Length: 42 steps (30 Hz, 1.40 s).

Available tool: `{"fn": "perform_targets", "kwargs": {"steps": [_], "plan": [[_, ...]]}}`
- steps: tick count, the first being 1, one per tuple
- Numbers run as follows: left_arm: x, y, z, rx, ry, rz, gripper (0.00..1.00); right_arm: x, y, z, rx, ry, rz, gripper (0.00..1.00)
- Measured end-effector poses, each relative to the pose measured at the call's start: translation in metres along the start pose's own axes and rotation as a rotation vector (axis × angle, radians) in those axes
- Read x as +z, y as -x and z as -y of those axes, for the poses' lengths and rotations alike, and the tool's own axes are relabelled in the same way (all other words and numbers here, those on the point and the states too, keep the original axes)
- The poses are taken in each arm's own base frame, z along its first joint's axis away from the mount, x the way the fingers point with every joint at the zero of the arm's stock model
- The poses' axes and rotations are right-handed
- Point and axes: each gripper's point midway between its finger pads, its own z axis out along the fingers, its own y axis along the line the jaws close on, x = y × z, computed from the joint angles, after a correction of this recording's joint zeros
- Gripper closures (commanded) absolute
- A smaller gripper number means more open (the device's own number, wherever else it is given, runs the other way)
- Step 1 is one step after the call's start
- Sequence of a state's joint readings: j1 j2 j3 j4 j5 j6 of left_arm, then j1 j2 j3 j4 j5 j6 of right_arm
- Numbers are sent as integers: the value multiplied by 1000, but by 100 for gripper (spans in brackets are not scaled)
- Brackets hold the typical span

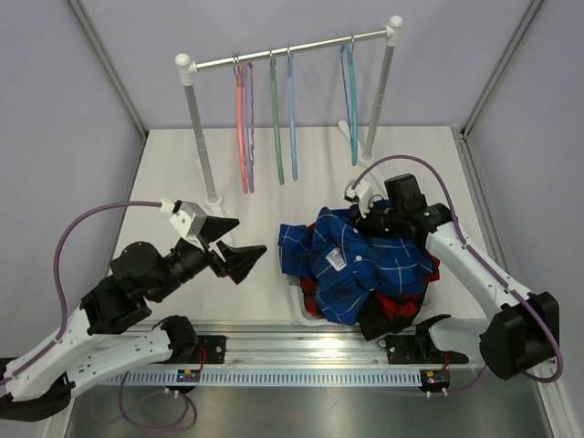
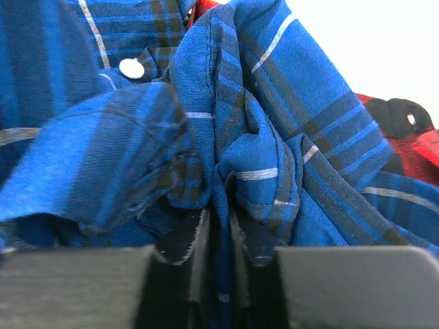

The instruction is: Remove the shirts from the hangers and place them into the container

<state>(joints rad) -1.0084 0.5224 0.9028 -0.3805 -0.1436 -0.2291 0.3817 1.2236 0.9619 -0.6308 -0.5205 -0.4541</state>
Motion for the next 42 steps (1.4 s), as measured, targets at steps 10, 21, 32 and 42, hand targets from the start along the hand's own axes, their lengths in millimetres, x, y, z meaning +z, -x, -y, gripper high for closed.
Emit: {"fn": "perform_targets", "kwargs": {"steps": [10,21,32,42], "plan": [[-4,-8,-7,3,29,-10,1,-85,85,6,-159,-184,152,25],[-6,-11,-16,9,73,-14,1,-144,120,13,-100,-359,239,1],[-42,-52,-94,19,496,-100,1,-234,117,105,317,-1032,437,1],[-77,-58,-125,4,667,-49,1,-246,87,135,343,-1274,414,1]]}}
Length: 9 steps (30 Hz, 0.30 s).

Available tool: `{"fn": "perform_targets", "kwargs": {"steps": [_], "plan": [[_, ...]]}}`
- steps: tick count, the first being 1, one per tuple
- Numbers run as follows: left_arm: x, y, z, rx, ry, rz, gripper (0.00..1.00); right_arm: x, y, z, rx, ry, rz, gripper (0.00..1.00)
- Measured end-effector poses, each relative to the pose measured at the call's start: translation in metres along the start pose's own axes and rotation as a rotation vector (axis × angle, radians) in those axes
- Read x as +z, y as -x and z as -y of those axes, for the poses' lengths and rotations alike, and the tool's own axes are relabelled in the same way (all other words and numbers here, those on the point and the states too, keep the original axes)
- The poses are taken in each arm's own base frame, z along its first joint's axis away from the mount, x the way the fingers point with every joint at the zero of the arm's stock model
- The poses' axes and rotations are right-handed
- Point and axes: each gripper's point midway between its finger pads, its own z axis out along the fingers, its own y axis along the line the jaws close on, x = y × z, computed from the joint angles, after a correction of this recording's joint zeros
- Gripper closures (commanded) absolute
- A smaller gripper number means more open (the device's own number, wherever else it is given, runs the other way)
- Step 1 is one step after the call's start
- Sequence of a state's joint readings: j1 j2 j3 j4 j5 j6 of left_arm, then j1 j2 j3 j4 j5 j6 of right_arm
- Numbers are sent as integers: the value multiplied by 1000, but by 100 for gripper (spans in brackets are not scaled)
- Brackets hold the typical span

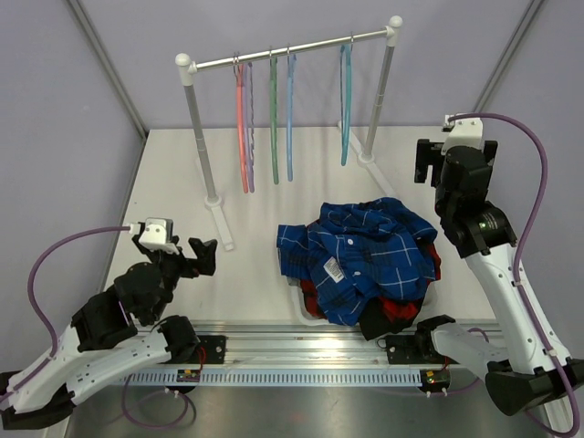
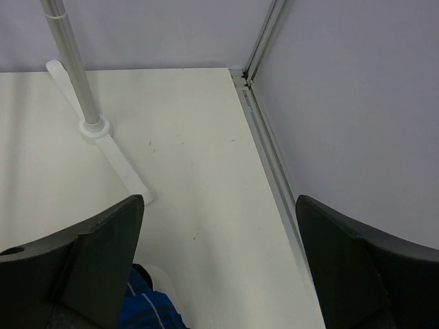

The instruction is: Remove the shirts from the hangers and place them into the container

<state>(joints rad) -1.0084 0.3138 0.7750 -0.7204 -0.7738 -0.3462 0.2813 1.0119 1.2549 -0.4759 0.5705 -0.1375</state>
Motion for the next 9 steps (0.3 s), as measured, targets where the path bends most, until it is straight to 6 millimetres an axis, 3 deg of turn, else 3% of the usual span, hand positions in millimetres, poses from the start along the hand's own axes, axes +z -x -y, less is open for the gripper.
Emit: {"fn": "perform_targets", "kwargs": {"steps": [9], "plan": [[-1,-3,-4,-1,15,-8,1,8,-7,-1,-35,-16,12,0]]}}
